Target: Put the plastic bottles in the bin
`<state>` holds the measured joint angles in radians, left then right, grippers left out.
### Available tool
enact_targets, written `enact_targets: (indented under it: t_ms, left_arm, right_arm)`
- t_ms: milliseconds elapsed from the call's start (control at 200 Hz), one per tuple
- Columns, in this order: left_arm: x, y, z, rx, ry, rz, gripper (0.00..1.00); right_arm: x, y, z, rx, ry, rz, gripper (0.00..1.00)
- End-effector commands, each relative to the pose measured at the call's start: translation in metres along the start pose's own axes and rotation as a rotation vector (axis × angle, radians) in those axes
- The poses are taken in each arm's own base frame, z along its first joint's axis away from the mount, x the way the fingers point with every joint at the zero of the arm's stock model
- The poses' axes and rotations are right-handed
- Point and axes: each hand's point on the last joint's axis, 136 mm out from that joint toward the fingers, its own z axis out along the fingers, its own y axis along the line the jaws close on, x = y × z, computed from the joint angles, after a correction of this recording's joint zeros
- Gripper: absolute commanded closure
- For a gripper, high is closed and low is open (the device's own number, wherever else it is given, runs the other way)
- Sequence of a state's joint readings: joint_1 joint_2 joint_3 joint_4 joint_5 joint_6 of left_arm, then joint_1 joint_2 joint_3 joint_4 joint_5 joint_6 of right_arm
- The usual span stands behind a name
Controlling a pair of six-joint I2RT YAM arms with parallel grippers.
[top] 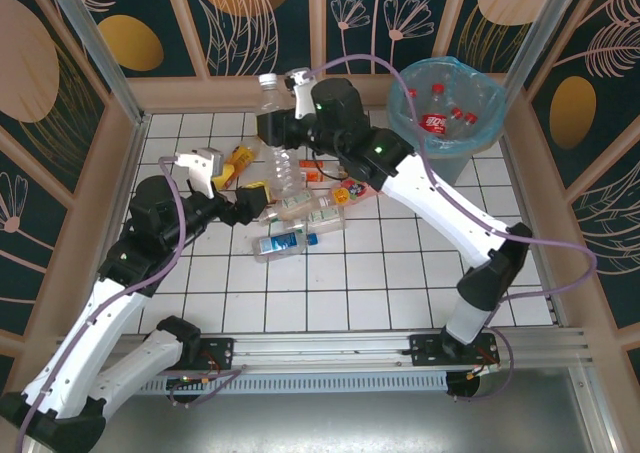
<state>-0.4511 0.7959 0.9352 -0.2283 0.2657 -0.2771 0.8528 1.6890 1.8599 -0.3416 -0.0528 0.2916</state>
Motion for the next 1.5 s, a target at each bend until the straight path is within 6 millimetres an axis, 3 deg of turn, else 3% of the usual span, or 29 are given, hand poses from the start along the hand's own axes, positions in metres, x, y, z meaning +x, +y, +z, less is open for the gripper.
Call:
enact_targets:
  t_ms: [0,155,305,425,571,766,966,1231,1491]
  left_arm:
    - [-0.016,-0.009,0.003,0.044,-0.057,0.025,0.03]
    - [-0.010,0.004,0.016,-0.005,-0.044,-0.004,0.05]
    - [-0.005,0.007,0.023,-0.004,-0.041,-0.042,0.06]
    - [0.000,0.011,0.022,-0.019,-0.032,-0.040,0.06]
    - [0.007,0.017,0.023,-0.045,-0.019,-0.033,0.05]
    - [0.016,0.022,0.030,-0.055,0.007,-0.046,0.05]
    - [0.026,0.026,0.038,-0.059,0.026,-0.063,0.05]
    - [0.033,0.030,0.041,-0.072,0.052,-0.055,0.05]
    - [0.036,0.033,0.040,-0.088,0.060,-0.057,0.05]
  right_arm:
    - [-0.067,-0.044,-0.048,0.209,-0.245,-0.108,0.50]
    - [-0.114,-0.121,-0.102,0.596,-0.441,-0.224,0.51]
    - [-0.134,-0.195,-0.159,0.954,-0.619,-0.297,0.49]
    - [-0.140,-0.235,-0.199,1.118,-0.730,-0.290,0.50]
    - [-0.134,-0.265,-0.222,1.215,-0.801,-0.280,0.52]
    - [-0.103,-0.308,-0.215,1.296,-0.717,-0.281,0.48]
    - [-0.064,-0.349,-0.197,1.255,-0.591,-0.185,0.45]
    - [-0.042,-0.343,-0.143,0.865,-0.493,-0.097,0.38]
    - [-0.031,-0.354,-0.143,0.831,-0.465,-0.023,0.25]
